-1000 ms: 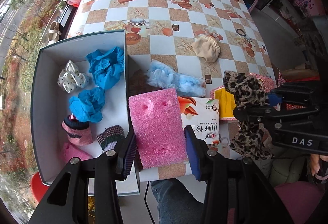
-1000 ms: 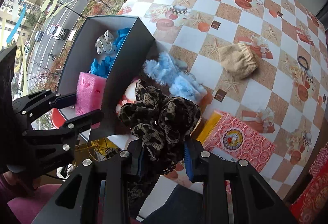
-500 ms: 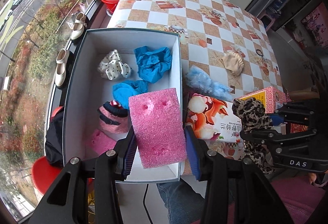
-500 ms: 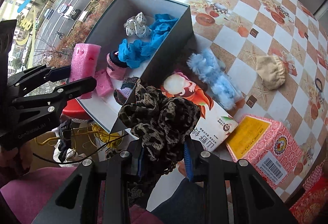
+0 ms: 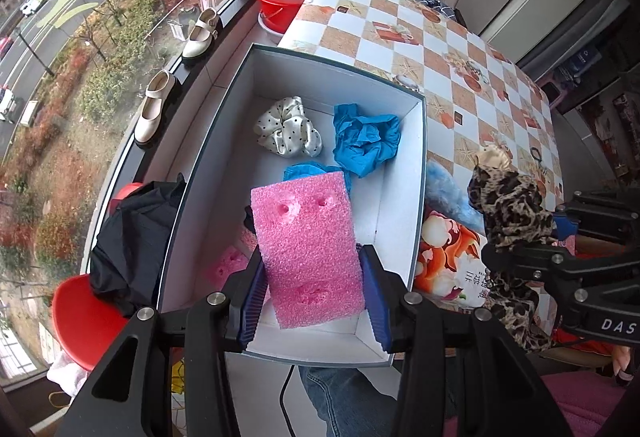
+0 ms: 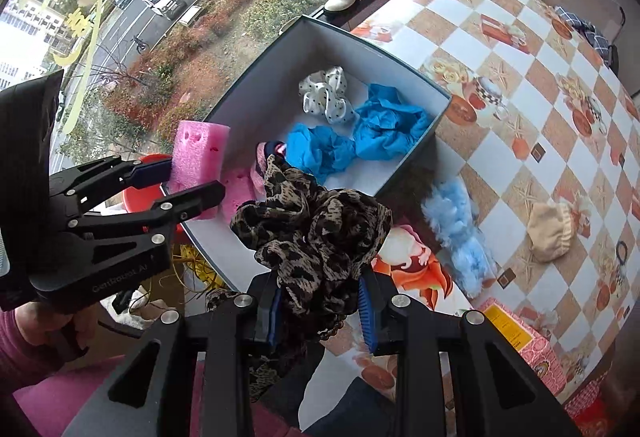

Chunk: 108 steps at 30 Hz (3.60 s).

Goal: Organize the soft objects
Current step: 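Lift and carry the sponge and leopard scrunchie in both tools toward the box, then hold the sponge and leopard scrunchie over the white box with both tools, then open both tools to drop the pink sponge and leopard scrunchie into the box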

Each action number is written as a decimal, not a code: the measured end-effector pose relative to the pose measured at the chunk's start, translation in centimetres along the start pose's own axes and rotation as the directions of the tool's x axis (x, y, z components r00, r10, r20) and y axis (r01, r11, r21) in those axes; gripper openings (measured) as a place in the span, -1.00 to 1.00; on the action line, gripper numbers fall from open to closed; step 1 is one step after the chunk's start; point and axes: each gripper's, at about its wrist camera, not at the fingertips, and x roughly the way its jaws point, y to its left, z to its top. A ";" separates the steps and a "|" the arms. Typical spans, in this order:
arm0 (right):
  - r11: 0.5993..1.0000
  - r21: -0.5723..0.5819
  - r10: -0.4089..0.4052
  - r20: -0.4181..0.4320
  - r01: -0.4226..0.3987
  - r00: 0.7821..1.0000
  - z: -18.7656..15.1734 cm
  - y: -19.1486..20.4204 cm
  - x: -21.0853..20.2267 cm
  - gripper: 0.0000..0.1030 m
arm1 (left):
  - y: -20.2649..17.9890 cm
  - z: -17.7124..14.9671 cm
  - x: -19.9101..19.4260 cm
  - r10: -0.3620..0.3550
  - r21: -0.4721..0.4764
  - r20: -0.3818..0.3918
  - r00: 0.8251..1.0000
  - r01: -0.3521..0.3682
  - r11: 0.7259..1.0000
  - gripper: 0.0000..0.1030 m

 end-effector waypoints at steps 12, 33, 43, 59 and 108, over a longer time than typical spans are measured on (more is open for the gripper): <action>0.998 -0.060 0.008 -0.027 -0.009 1.000 1.1 2.4 1.0 -0.39 | 1.1 -0.4 0.3 0.014 -0.037 0.011 1.000 -0.013 0.999 -0.06; 0.999 -0.036 0.005 -0.029 -0.006 1.000 1.3 2.0 1.0 -0.39 | 1.2 -0.2 0.8 0.010 -0.039 0.006 1.000 -0.009 0.999 -0.06; 1.000 -0.027 0.001 -0.017 -0.002 1.000 1.4 1.8 0.8 -0.39 | 1.1 0.0 1.5 0.031 -0.024 0.004 1.000 -0.031 0.999 -0.06; 1.000 -0.020 0.012 -0.049 -0.013 0.999 1.9 1.7 1.9 -0.39 | 2.4 -0.1 3.1 0.051 -0.071 -0.029 0.998 -0.053 0.996 -0.05; 0.999 0.023 -0.022 -0.005 0.022 1.000 6.9 0.7 2.5 0.88 | 3.8 -0.4 6.4 0.017 -0.136 -0.188 0.982 -0.044 0.990 0.54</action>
